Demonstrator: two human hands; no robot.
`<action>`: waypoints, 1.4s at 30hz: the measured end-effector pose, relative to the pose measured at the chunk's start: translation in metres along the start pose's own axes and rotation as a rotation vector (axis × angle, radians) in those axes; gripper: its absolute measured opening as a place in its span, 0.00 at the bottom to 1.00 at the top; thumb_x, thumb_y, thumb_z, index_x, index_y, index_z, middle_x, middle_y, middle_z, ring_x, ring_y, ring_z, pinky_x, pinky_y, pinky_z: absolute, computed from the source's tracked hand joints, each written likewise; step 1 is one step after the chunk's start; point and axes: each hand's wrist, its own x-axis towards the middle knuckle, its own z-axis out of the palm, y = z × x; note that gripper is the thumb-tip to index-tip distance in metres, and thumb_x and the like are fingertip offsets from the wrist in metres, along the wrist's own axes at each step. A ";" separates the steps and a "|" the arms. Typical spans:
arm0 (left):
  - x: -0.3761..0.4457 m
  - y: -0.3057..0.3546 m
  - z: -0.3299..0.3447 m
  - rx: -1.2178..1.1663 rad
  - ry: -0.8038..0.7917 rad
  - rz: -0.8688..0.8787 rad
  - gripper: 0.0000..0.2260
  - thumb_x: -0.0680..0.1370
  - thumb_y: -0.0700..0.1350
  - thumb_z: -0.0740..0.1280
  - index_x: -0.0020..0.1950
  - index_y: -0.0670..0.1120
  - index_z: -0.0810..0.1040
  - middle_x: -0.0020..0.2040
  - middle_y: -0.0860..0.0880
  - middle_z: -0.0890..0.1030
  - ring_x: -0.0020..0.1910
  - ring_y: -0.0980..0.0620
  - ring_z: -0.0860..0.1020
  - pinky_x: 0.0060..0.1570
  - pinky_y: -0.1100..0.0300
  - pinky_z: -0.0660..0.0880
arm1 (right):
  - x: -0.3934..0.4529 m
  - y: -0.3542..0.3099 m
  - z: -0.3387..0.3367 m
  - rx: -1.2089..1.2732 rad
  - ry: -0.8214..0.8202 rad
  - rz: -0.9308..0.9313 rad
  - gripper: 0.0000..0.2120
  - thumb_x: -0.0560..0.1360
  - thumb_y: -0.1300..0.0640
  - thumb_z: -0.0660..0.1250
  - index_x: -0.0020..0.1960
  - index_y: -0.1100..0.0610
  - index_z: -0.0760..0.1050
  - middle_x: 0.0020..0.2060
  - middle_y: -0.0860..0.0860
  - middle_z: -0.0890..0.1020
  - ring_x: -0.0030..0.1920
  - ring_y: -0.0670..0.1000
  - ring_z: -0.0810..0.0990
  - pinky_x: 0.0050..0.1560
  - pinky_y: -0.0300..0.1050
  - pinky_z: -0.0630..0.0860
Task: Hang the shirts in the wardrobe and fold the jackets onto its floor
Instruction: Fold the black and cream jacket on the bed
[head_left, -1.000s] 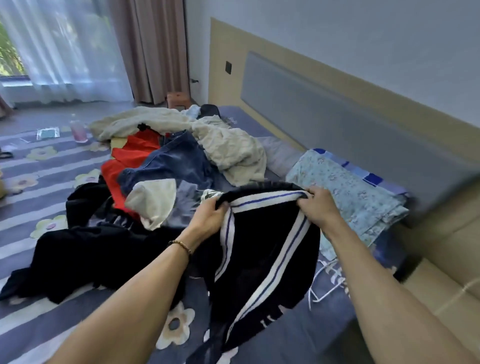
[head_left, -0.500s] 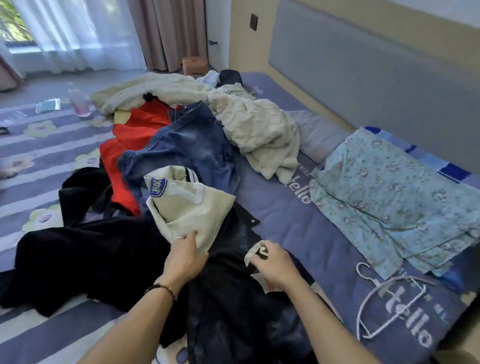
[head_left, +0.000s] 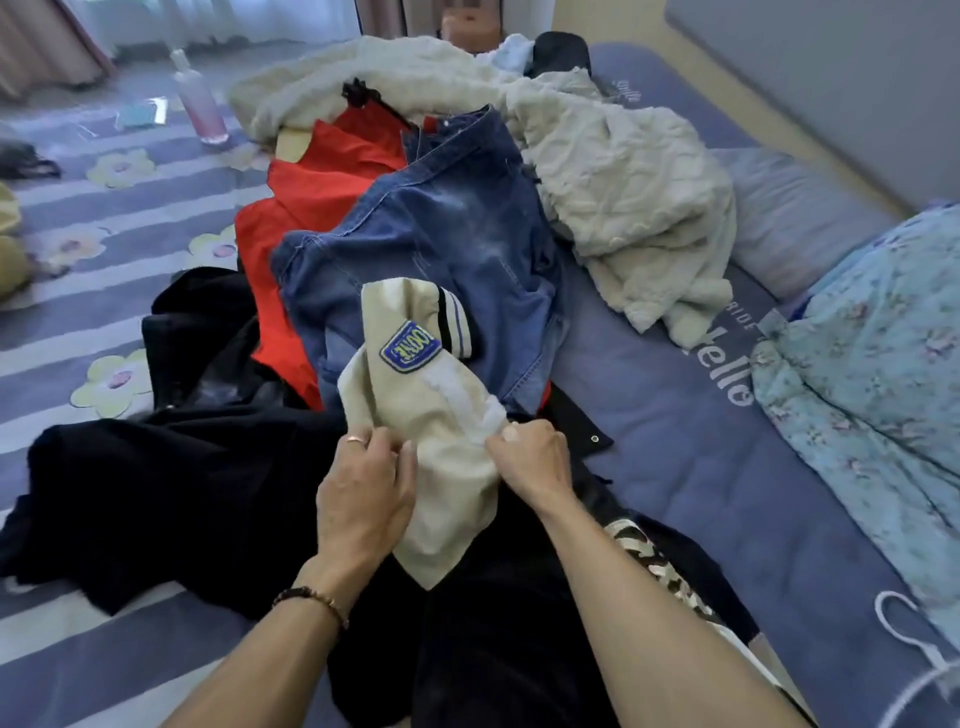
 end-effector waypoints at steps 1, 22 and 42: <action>0.009 0.012 -0.002 -0.007 0.137 0.076 0.11 0.78 0.51 0.62 0.47 0.44 0.78 0.46 0.43 0.77 0.47 0.41 0.77 0.44 0.48 0.76 | -0.020 0.011 -0.001 0.022 -0.063 -0.067 0.14 0.71 0.50 0.66 0.40 0.62 0.79 0.37 0.57 0.81 0.44 0.59 0.79 0.42 0.48 0.70; -0.083 0.007 0.023 -0.343 -0.987 -0.267 0.38 0.71 0.30 0.62 0.77 0.55 0.59 0.46 0.48 0.84 0.43 0.53 0.82 0.42 0.60 0.80 | -0.104 0.079 0.025 0.128 -0.216 0.077 0.18 0.70 0.63 0.64 0.59 0.56 0.76 0.52 0.57 0.82 0.56 0.60 0.79 0.51 0.43 0.73; -0.151 0.256 -0.252 -0.959 -0.500 0.529 0.14 0.72 0.27 0.59 0.31 0.42 0.69 0.30 0.54 0.71 0.32 0.57 0.69 0.35 0.59 0.65 | -0.427 -0.016 -0.382 0.529 0.153 -0.089 0.06 0.67 0.68 0.58 0.37 0.58 0.68 0.29 0.53 0.69 0.30 0.49 0.68 0.29 0.42 0.62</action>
